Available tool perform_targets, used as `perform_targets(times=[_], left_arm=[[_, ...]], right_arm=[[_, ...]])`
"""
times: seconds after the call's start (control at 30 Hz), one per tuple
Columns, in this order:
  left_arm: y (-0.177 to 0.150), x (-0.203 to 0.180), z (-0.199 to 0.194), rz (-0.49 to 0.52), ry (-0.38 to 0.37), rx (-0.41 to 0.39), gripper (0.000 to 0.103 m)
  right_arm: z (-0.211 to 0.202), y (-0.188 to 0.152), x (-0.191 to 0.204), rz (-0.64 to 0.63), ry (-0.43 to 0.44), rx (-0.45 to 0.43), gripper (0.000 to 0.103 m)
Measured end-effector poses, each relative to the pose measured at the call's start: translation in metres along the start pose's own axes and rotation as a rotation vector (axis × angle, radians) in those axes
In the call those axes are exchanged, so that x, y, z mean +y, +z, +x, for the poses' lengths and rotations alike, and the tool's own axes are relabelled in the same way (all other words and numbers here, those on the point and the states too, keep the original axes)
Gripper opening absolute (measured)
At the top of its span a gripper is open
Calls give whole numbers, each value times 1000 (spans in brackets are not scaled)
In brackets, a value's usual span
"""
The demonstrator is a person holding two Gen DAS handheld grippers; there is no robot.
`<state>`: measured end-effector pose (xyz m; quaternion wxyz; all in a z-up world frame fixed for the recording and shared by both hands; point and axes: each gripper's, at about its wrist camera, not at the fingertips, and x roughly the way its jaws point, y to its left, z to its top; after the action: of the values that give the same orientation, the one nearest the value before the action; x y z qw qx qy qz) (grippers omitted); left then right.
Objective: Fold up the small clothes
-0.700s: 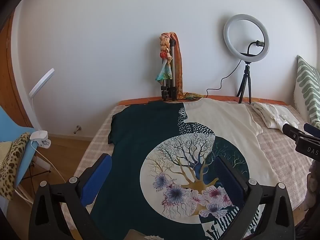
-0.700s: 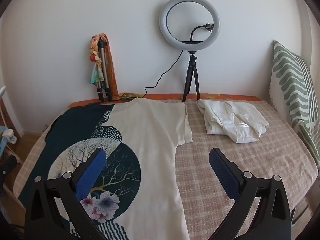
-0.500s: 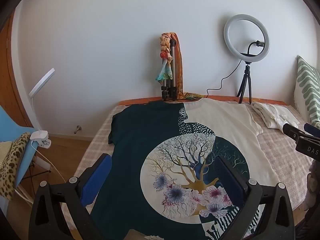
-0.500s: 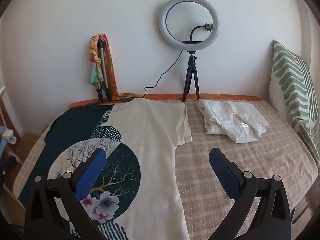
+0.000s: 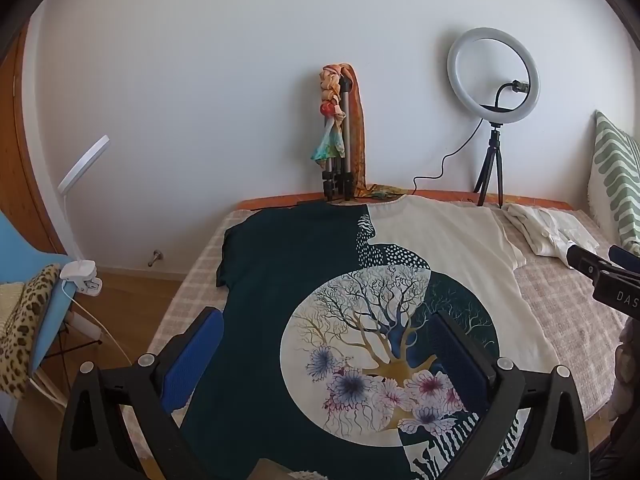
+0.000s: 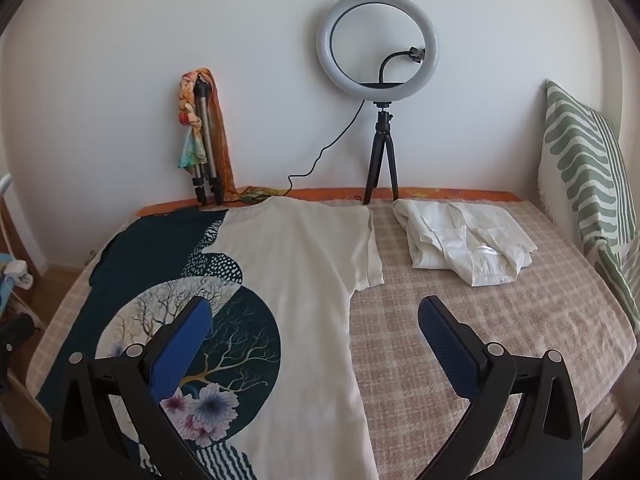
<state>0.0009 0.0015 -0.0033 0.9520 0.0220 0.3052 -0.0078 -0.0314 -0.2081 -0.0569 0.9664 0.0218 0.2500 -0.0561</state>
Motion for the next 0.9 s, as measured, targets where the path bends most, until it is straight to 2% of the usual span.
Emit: perform_targets(times=[0.67,0.9], left_arm=[[-4,11,-2,-4,26,-4,103],[-8,24,2,-21,14,32,102]], right_arm=[[1,0,6,-3,9,-3,102],[4,0,12,-8,15,-6,102]])
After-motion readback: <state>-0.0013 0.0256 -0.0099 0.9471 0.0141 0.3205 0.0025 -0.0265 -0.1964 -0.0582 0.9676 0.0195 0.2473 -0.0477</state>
